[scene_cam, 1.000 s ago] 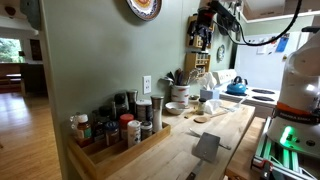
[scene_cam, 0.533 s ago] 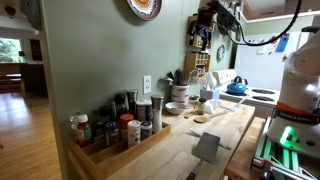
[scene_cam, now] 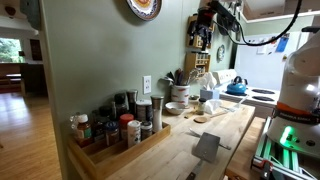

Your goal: Move the silicon spatula from the utensil holder to the table

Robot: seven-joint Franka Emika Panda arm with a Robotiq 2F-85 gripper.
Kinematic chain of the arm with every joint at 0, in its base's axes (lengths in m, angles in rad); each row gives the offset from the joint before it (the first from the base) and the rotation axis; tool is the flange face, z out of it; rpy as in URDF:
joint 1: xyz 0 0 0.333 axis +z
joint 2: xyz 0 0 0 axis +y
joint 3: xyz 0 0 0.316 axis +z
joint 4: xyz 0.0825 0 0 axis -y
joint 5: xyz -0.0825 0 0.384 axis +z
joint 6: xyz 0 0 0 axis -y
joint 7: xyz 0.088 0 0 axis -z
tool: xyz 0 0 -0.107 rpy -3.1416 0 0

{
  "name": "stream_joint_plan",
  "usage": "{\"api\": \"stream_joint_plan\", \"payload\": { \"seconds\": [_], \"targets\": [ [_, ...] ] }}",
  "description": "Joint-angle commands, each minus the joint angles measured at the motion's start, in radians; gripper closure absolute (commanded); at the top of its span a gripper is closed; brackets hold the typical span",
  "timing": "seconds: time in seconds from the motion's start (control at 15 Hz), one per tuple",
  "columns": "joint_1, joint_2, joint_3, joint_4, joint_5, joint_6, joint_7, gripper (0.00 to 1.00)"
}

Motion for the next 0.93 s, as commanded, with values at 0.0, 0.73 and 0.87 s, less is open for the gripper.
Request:
{"api": "stream_joint_plan", "payload": {
  "seconds": [0.0,0.73,0.87],
  "targets": [
    [-0.031,0.034,-0.014,0.008,0.004,0.019,0.002,0.00],
    [-0.149,0.334,-0.125,0.166,-0.015,0.149,0.044,0.00],
    [-0.165,0.396,-0.132,0.203,-0.038,0.173,0.066,0.00]
  ]
}}
